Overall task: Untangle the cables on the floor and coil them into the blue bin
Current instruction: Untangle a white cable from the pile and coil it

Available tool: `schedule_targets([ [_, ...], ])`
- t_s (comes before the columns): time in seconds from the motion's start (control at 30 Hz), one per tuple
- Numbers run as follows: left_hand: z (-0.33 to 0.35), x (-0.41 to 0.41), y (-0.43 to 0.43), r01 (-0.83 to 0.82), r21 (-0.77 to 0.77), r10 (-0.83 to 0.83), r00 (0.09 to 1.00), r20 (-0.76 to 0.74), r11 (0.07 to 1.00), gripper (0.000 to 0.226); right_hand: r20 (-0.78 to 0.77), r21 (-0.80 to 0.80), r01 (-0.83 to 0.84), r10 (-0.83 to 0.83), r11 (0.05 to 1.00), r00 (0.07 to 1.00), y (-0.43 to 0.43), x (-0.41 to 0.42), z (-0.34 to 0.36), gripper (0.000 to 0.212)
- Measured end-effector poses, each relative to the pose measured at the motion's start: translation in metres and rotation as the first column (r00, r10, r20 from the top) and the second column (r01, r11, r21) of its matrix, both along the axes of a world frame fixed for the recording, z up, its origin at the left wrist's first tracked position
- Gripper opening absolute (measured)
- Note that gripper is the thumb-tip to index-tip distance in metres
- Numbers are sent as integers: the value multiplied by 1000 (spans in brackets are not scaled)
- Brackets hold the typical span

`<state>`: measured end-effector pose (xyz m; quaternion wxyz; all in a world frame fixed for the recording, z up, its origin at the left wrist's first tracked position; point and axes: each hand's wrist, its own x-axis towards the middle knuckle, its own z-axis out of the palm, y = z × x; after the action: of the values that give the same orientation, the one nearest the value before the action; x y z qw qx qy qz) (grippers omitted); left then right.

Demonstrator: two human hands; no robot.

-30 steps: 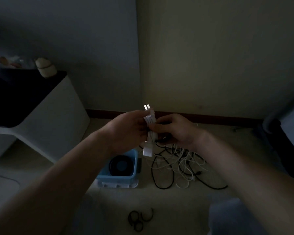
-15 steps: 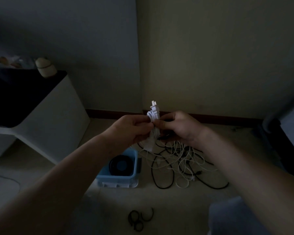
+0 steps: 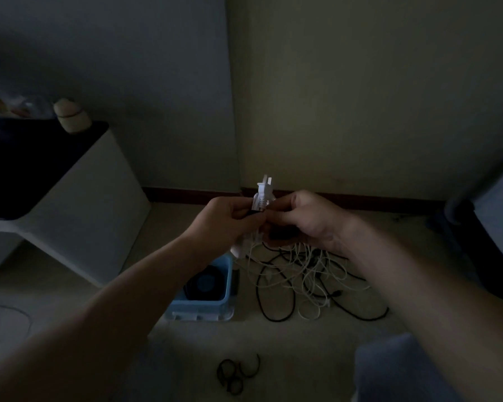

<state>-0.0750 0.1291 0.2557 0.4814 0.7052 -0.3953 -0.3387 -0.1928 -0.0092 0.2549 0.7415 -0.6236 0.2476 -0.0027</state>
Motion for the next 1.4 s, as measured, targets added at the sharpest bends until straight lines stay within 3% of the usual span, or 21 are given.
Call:
schedule_targets([
  [0.17, -2, -2, -3, 6, -18, -6, 1000, -4, 1000, 20, -8, -61, 40, -40, 997, 999, 0, 1, -2, 7],
  [0.43, -4, 4, -5, -10, -30, 4, 985, -175, 999, 20, 36, -110, 45, -41, 993, 999, 2, 2, -2, 8],
  [0.57, -9, 3, -8, -61, 35, 61, 998, -3, 998, 17, 16, -221, 99, -98, 970, 995, 6, 7, -6, 8],
  [0.9, -10, 3, -6, -89, 133, 74, 991, 113, 987, 14, -21, -251, 44, -51, 967, 998, 8, 5, -8, 12],
  [1.1, -7, 0, -5, -108, 93, 92, 983, 161, 990, 11, 19, -219, 5, -1, 976, 1000, 5, 3, -7, 12],
  [1.2, -5, 0, -4, -102, 29, 98, 989, 111, 994, 12, 24, -214, -6, 11, 977, 1000, 2, 1, -5, 12],
  [1.4, -1, 4, 2, -55, -1, 54, 978, -202, 998, 25, 35, -147, -47, 53, 988, 998, -5, -4, -2, 14],
])
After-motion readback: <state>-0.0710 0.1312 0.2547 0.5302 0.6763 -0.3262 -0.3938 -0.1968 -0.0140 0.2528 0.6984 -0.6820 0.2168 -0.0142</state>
